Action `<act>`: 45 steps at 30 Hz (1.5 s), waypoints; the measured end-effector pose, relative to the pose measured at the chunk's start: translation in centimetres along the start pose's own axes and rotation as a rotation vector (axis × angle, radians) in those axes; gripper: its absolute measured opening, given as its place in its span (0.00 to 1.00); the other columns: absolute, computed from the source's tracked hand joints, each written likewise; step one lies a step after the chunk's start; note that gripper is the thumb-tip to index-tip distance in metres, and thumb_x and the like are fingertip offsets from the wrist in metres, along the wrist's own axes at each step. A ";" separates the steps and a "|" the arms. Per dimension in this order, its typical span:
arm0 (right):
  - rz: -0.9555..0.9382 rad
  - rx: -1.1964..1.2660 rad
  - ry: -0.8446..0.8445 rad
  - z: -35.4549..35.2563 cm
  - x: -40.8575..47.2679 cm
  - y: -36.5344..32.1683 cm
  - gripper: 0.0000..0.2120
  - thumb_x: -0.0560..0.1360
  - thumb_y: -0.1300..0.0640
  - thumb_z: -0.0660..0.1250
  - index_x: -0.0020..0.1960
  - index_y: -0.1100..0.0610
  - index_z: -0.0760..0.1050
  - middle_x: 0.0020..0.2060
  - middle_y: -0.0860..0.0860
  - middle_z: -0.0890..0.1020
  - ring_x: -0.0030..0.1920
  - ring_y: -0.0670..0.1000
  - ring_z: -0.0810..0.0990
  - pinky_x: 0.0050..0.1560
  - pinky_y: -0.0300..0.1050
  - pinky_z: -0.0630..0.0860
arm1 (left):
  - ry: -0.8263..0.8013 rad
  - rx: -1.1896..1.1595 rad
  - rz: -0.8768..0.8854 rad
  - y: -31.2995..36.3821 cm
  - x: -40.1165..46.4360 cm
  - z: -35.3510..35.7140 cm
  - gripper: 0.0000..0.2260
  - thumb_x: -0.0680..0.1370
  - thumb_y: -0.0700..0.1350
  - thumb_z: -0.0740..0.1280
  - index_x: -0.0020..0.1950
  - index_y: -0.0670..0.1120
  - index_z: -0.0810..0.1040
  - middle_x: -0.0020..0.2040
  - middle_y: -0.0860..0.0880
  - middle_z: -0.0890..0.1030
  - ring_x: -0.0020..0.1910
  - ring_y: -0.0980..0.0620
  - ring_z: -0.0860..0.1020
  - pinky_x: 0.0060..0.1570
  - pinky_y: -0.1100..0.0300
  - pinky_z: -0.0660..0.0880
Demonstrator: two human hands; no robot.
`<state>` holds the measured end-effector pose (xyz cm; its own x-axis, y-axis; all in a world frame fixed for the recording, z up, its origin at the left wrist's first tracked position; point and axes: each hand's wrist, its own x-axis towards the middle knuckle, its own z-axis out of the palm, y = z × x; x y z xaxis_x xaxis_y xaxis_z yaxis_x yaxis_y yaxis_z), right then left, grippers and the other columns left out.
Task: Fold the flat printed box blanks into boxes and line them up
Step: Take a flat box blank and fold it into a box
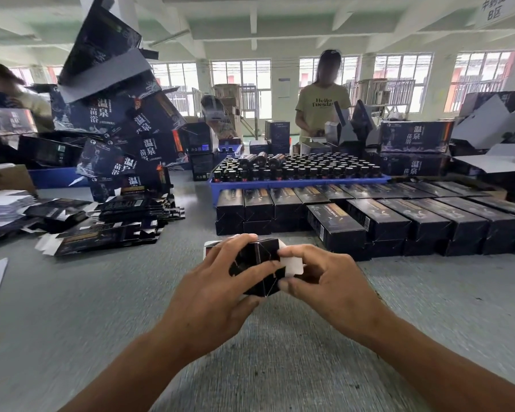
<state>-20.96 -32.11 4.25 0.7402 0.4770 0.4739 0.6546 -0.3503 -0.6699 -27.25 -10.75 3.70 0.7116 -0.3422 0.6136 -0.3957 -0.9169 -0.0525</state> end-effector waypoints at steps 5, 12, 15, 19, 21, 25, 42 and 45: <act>-0.041 -0.032 0.042 0.1 -0.1 0.0 0.20 0.73 0.53 0.76 0.64 0.45 0.78 0.45 0.40 0.84 0.43 0.41 0.84 0.46 0.35 0.80 | 0.020 0.007 0.002 0.1 0.0 0.0 0.26 0.72 0.53 0.68 0.71 0.57 0.71 0.73 0.46 0.67 0.66 0.42 0.75 0.44 0.48 0.84; -0.030 -0.022 0.041 0.1 -0.1 0.0 0.23 0.74 0.53 0.76 0.65 0.38 0.73 0.48 0.40 0.84 0.45 0.40 0.83 0.46 0.33 0.79 | 0.040 0.040 -0.001 0.1 0.0 0.2 0.25 0.72 0.52 0.71 0.69 0.56 0.74 0.73 0.45 0.68 0.65 0.41 0.76 0.44 0.47 0.84; 0.019 0.085 0.015 -0.1 0.1 -0.1 0.28 0.76 0.63 0.72 0.68 0.38 0.71 0.56 0.43 0.84 0.50 0.41 0.84 0.48 0.37 0.82 | 0.067 0.041 -0.034 0.0 0.0 0.1 0.25 0.71 0.50 0.72 0.69 0.55 0.75 0.73 0.44 0.68 0.65 0.40 0.75 0.44 0.47 0.83; 0.052 0.224 0.008 0.0 0.2 -0.4 0.20 0.80 0.64 0.66 0.63 0.42 0.76 0.53 0.42 0.85 0.50 0.44 0.85 0.46 0.45 0.83 | 0.094 0.035 -0.040 0.0 -0.1 0.1 0.27 0.70 0.48 0.76 0.69 0.55 0.75 0.73 0.45 0.68 0.66 0.40 0.75 0.44 0.47 0.83; 0.065 0.241 0.009 0.1 0.2 -0.3 0.14 0.80 0.56 0.67 0.63 0.42 0.77 0.52 0.41 0.85 0.51 0.43 0.84 0.45 0.40 0.81 | 0.116 0.025 -0.031 0.1 -0.1 0.1 0.29 0.70 0.49 0.74 0.71 0.55 0.71 0.73 0.46 0.68 0.66 0.41 0.75 0.45 0.48 0.83; 0.106 0.256 0.036 0.2 0.2 -0.3 0.14 0.77 0.50 0.71 0.62 0.44 0.78 0.50 0.39 0.85 0.49 0.41 0.84 0.42 0.35 0.80 | 0.165 -0.050 -0.053 0.7 -0.1 0.3 0.39 0.70 0.52 0.74 0.78 0.53 0.61 0.73 0.51 0.68 0.68 0.47 0.73 0.53 0.52 0.81; 0.110 0.281 0.069 0.1 0.2 -0.5 0.03 0.75 0.56 0.75 0.44 0.49 0.85 0.38 0.46 0.87 0.41 0.47 0.86 0.45 0.41 0.83 | 0.186 -0.063 -0.010 1.2 0.1 0.3 0.40 0.69 0.54 0.72 0.78 0.50 0.61 0.71 0.55 0.67 0.68 0.54 0.69 0.60 0.64 0.69; 0.104 0.268 0.051 -0.1 0.2 -0.6 0.02 0.74 0.55 0.75 0.44 0.49 0.85 0.38 0.46 0.86 0.40 0.45 0.85 0.42 0.38 0.81 | 0.180 -0.077 -0.028 1.2 0.0 0.3 0.41 0.69 0.55 0.72 0.79 0.50 0.59 0.72 0.56 0.67 0.68 0.54 0.69 0.60 0.63 0.69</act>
<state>-21.16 -31.86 4.76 0.8127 0.4056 0.4182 0.5155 -0.1662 -0.8406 -27.56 -11.95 3.43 0.6103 -0.2680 0.7455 -0.4250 -0.9049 0.0226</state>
